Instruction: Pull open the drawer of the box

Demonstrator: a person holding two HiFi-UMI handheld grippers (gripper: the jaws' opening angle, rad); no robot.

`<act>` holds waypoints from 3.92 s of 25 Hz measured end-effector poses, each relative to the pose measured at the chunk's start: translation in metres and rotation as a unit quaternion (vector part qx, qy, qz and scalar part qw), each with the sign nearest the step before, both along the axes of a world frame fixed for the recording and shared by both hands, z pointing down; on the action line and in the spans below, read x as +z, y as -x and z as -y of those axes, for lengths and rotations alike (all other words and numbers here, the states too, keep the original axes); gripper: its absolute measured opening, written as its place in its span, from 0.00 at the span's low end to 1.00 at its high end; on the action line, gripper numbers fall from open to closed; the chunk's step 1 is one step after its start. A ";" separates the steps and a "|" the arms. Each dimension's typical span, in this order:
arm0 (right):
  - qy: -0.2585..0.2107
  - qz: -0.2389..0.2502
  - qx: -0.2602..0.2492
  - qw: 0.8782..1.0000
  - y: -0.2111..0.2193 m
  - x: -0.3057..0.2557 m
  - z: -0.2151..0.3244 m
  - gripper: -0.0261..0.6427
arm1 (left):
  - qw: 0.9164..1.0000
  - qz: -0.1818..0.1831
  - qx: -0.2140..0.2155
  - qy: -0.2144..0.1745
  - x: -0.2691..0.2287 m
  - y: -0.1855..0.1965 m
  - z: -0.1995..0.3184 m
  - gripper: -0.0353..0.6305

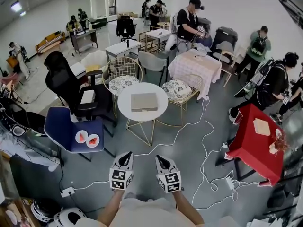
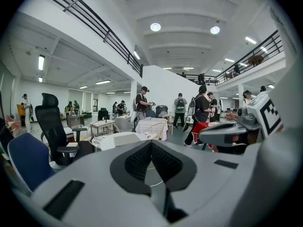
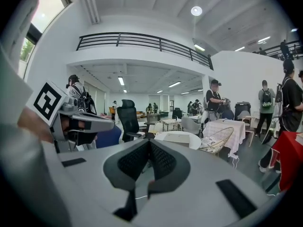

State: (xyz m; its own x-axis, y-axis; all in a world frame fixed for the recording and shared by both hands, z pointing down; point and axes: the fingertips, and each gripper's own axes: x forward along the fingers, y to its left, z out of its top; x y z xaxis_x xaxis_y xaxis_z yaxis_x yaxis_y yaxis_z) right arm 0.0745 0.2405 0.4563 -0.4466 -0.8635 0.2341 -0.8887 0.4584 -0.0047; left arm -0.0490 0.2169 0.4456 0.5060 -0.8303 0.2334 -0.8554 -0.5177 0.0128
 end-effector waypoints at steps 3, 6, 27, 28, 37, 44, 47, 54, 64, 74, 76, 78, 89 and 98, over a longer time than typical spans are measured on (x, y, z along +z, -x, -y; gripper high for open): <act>0.009 0.002 0.003 1.000 -0.009 0.007 0.004 0.06 | 1.000 0.006 -0.007 0.005 0.007 -0.001 -0.001 0.07; 0.011 0.003 0.001 1.000 -0.011 0.010 0.009 0.06 | 1.000 0.010 -0.014 0.009 0.013 0.001 -0.001 0.07; 0.019 -0.019 0.005 1.000 -0.018 0.028 0.099 0.06 | 1.000 0.000 -0.014 0.015 0.031 -0.003 0.094 0.07; 0.021 -0.020 0.007 1.000 -0.017 0.029 0.108 0.06 | 1.000 -0.001 -0.012 0.015 0.032 -0.003 0.104 0.07; 0.031 -0.029 0.012 0.999 0.011 0.033 0.212 0.06 | 1.000 -0.007 0.001 0.020 0.033 0.018 0.211 0.07; 0.029 -0.032 0.018 0.999 0.035 0.021 0.308 0.06 | 1.000 -0.004 0.016 0.021 0.023 0.037 0.307 0.07; 0.025 -0.035 0.024 0.999 0.044 0.013 0.348 0.06 | 1.000 -0.001 0.024 0.020 0.016 0.045 0.348 0.07; 0.020 -0.044 0.046 0.998 0.040 0.005 0.424 0.06 | 0.999 0.006 0.045 0.012 0.009 0.051 0.418 0.07; 0.011 -0.059 0.054 0.997 0.019 0.001 0.472 0.06 | 0.998 0.001 0.056 0.009 0.015 0.033 0.464 0.07; 0.059 -0.044 0.038 0.997 0.006 0.028 0.481 0.06 | 0.997 0.002 0.049 0.060 0.046 0.018 0.467 0.07; 0.065 -0.043 0.035 0.996 0.004 0.038 0.484 0.06 | 0.997 0.002 0.050 0.066 0.054 0.017 0.471 0.07; 0.074 -0.042 0.032 0.996 0.002 0.049 0.483 0.06 | 0.996 0.005 0.049 0.075 0.066 0.017 0.471 0.07; 0.146 -0.032 0.022 0.988 0.003 0.123 0.440 0.06 | 0.990 0.004 0.019 0.141 0.137 0.023 0.436 0.07; 0.174 -0.031 0.018 0.984 0.009 0.164 0.412 0.06 | 0.986 0.004 0.018 0.163 0.175 0.019 0.415 0.07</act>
State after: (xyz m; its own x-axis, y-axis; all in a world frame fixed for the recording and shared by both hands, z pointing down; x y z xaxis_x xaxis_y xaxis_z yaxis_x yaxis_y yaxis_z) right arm 0.0652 -0.1718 0.6203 -0.3925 -0.7414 0.5443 -0.9081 0.4063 -0.1013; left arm -0.0678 -0.1978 0.6210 0.5312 -0.6916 0.4894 -0.8371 -0.5174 0.1774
